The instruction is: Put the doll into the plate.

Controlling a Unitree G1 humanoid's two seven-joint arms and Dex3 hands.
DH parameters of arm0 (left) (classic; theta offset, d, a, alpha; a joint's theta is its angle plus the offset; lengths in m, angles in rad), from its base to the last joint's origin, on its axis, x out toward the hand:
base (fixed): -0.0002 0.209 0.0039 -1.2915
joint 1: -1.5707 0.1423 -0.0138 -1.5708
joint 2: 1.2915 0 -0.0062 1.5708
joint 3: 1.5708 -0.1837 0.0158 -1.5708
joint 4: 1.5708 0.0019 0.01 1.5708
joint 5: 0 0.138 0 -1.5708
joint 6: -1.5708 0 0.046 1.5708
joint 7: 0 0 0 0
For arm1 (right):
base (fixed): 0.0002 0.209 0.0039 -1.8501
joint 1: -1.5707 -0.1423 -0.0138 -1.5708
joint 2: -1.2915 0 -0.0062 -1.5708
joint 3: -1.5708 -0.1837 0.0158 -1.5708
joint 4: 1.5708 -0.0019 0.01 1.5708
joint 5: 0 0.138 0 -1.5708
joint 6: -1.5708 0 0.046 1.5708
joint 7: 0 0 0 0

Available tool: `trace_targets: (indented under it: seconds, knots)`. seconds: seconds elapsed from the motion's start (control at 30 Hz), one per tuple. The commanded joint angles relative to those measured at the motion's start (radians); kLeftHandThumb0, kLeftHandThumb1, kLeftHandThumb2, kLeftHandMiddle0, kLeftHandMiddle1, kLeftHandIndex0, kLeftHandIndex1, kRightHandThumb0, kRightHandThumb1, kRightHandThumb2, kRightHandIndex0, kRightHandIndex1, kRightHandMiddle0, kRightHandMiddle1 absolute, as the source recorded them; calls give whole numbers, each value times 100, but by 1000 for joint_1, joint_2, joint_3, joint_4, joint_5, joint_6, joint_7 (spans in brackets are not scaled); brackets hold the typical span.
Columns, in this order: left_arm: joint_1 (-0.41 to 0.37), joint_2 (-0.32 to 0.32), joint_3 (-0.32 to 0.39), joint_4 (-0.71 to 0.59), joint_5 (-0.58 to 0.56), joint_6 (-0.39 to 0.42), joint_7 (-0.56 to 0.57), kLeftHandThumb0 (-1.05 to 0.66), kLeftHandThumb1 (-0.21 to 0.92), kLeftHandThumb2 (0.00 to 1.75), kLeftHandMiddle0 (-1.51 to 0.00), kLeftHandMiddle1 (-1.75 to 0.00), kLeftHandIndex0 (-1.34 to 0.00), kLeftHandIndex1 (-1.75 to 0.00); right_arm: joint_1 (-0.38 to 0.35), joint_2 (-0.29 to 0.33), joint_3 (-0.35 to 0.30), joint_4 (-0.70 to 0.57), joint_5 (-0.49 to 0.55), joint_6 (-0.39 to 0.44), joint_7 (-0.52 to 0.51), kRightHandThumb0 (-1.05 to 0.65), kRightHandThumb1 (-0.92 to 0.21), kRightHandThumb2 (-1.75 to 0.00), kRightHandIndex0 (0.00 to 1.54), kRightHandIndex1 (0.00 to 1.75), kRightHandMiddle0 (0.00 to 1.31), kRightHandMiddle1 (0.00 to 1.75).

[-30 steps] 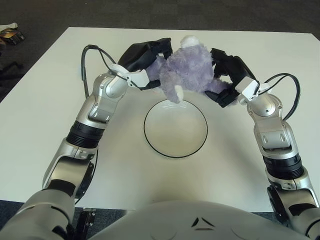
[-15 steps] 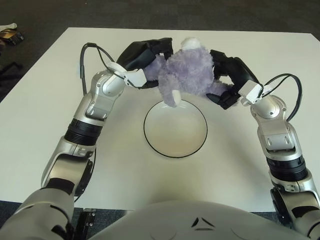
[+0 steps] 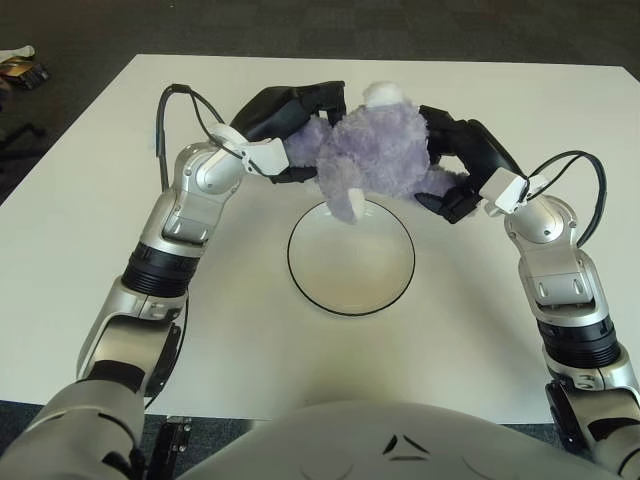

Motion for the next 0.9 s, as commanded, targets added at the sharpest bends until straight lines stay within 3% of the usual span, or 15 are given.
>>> trace_targets:
  seconds: [0.0,0.33,0.87]
  knots:
    - [9,32,15,-20,-6,-38,-14,0,-9,172,-96,-159,-69,-175,9,-19,-3,-22,13,-13,30,0,8,-173,94,165,68,175]
    - [28,79,22,-12,-34,-140,-31,0,-9,173,-95,-161,-70,-175,41,-12,-18,-51,58,5,75,0,9,-175,95,166,68,175]
    - [87,98,21,-64,-51,-112,-78,0,4,160,-84,-164,-61,-175,74,-29,-19,-121,84,81,121,0,7,-173,93,168,66,175]
